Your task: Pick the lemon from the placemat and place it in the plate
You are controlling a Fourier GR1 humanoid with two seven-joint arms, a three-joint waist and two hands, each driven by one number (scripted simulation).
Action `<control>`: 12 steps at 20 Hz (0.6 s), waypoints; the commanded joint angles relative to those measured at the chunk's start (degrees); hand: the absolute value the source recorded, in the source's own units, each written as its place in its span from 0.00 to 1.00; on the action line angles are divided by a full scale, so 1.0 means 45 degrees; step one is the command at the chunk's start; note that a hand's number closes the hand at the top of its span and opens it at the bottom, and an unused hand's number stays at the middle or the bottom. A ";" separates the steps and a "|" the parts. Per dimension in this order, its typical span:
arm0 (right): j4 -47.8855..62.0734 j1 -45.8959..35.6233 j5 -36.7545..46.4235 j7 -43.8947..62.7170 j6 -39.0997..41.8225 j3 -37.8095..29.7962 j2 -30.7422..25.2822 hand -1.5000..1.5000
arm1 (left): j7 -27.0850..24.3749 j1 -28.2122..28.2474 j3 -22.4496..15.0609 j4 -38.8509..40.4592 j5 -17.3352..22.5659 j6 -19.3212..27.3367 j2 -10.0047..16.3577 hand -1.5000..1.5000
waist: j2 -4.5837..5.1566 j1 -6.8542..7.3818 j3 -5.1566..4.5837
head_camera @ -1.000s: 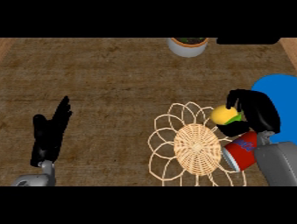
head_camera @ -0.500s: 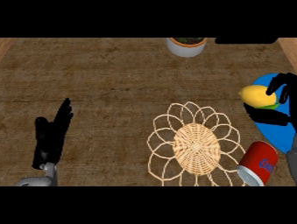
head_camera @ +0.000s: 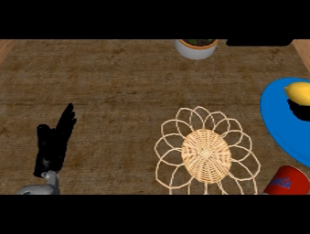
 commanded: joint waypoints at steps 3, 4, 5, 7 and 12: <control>0.2757 -0.1228 -0.0732 -0.0878 0.0259 -0.1142 -0.1110 1.00 | 0.0237 0.0383 -0.0188 -0.0551 -0.0317 0.0127 -0.0117 0.50 | 0.0008 0.0073 0.0005; 0.3962 -0.1295 -0.0755 -0.1742 -0.0207 -0.1326 -0.1321 1.00 | 0.0109 -0.0325 0.0047 0.0198 -0.0212 0.0182 -0.0177 0.50 | 0.0027 0.0071 0.0006; 0.4518 -0.1296 -0.0690 -0.2035 -0.0486 -0.1524 -0.1516 1.00 | 0.0868 0.0580 0.0235 -0.1379 0.0432 -0.0570 0.0390 0.50 | 0.0019 0.0159 0.0012; 0.6125 -0.1733 -0.0622 -0.2718 -0.0821 -0.1634 -0.1812 1.00 | 0.0064 -0.0607 0.0140 0.0408 -0.0186 0.0176 -0.0191 0.50 | 0.0056 0.0093 0.0009; 0.8639 -0.1964 -0.0892 -0.3592 -0.0121 -0.1467 -0.1805 1.00 | 0.0328 0.0174 0.0099 -0.0557 0.0156 -0.0509 0.0205 0.50 | 0.0060 0.0203 0.0019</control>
